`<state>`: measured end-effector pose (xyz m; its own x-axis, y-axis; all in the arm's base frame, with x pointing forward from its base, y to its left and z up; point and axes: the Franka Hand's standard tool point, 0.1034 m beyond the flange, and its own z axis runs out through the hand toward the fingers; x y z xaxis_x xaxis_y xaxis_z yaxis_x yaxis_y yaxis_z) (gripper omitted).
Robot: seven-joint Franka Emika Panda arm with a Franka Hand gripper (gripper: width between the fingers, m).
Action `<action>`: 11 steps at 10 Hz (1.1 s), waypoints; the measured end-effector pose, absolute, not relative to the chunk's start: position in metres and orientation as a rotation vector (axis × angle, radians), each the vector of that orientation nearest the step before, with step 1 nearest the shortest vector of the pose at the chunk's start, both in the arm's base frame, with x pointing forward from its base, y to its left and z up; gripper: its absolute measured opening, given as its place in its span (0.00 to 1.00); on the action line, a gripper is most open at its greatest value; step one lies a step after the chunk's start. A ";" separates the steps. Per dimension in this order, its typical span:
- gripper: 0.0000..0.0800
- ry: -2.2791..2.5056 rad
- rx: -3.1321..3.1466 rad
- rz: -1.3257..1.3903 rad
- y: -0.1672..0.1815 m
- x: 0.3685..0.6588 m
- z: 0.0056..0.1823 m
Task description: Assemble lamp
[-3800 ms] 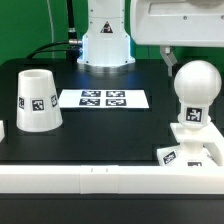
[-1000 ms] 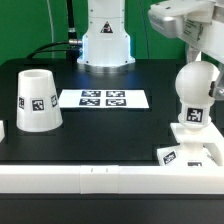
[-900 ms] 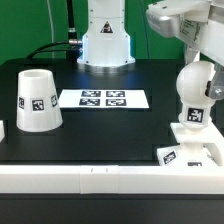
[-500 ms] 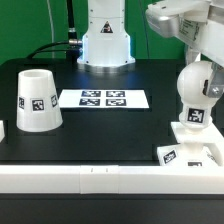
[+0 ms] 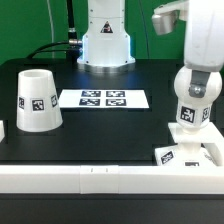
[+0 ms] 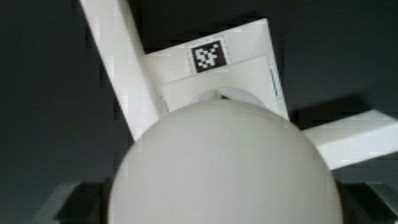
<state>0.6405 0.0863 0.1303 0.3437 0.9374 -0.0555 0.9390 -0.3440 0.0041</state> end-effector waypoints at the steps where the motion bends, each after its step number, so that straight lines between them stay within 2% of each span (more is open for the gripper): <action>1: 0.72 1.692 2.603 -0.064 0.087 0.640 0.130; 11: 0.72 0.612 3.045 -0.036 0.088 0.639 0.129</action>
Offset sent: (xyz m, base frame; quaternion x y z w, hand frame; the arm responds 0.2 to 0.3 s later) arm 0.0000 0.0000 0.0000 0.0000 0.0000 0.1938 0.9810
